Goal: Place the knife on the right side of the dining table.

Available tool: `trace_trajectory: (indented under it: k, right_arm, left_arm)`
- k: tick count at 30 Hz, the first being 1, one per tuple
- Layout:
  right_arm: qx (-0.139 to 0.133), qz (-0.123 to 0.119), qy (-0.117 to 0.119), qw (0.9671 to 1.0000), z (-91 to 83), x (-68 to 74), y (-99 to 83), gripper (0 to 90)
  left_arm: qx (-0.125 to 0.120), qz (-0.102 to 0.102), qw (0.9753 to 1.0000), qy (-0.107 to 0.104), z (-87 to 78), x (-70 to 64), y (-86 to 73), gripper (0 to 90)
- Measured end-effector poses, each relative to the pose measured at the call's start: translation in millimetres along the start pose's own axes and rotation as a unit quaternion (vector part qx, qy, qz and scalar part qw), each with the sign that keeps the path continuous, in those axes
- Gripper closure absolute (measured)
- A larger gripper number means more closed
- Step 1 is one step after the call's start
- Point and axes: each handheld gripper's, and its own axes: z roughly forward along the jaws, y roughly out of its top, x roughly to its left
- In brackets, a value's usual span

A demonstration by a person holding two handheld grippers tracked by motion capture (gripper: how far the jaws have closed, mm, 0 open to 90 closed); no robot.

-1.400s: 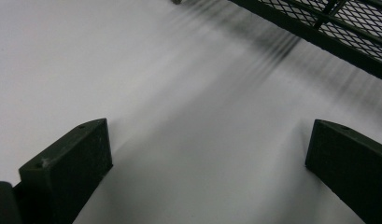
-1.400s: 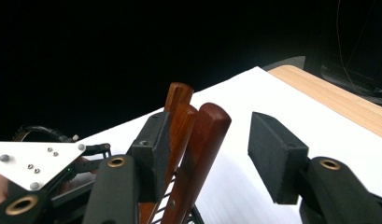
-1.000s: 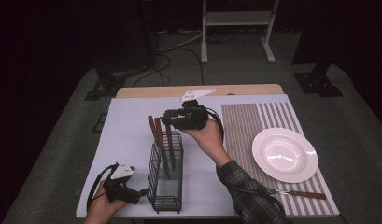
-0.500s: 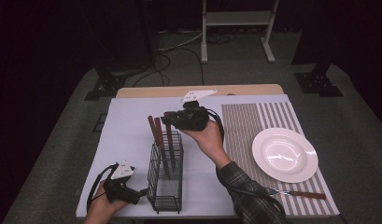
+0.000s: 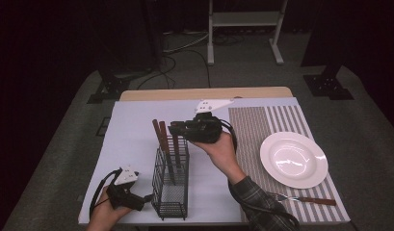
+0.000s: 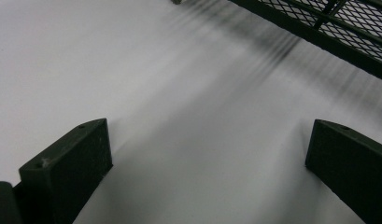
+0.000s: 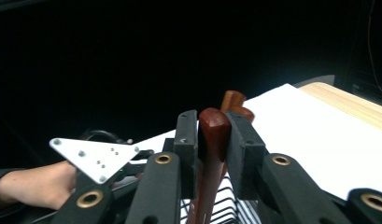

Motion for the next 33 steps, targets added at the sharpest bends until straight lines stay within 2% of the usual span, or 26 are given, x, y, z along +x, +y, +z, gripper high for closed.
trace_trajectory:
  k: [6,12,15,22,33]
  right_arm:
    - [-0.007,-0.005,0.011,0.9999,-5.5,9.0,-3.0,76.7]
    - [-0.012,-0.021,0.005,0.9997,-7.2,16.0,-4.2,78.3]
    - [-0.015,-0.02,0.004,0.9997,-7.0,16.7,-3.4,78.6]
    - [-0.023,-0.022,-0.002,0.9995,-8.0,17.1,3.4,79.0]
    - [-0.032,-0.037,-0.012,0.9987,-16.8,21.4,20.1,79.3]
  left_arm:
    - [0.0,0.0,1.0,0.0,0.0,0.0,0.0,0.0]
    - [0.001,0.0,1.0,0.0,-0.1,0.0,0.1,0.0]
    - [0.0,0.0,1.0,0.0,0.1,0.0,0.0,0.0]
    - [0.001,-0.001,1.0,-0.001,-0.2,-0.1,0.0,0.0]
    - [-0.001,-0.001,1.0,-0.001,0.1,-0.1,-0.1,0.0]
